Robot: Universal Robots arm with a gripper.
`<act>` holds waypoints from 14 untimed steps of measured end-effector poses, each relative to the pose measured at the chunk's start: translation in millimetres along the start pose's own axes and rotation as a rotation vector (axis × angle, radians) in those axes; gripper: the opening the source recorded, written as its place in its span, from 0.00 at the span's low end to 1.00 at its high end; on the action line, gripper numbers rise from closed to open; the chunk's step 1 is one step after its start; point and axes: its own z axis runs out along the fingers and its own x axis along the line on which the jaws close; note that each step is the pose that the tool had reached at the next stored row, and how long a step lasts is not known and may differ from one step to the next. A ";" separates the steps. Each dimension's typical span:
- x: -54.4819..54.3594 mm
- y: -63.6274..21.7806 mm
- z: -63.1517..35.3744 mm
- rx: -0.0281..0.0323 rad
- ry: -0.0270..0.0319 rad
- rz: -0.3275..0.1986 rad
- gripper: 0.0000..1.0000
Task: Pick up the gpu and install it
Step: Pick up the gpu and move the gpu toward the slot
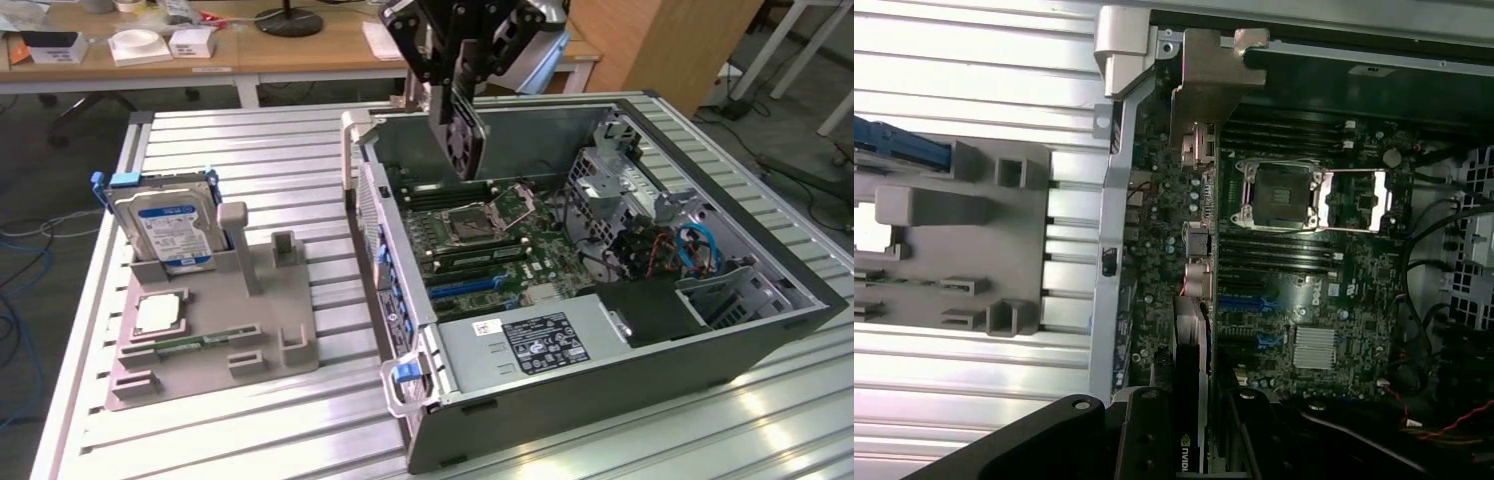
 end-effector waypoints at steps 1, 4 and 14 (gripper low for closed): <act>-1.5 -0.1 0.1 0.0000 0.0000 0.000 0.26; -6.0 -0.4 0.2 0.0000 0.0000 -0.002 0.26; -15.0 -1.0 1.3 0.0000 -0.0003 0.009 0.26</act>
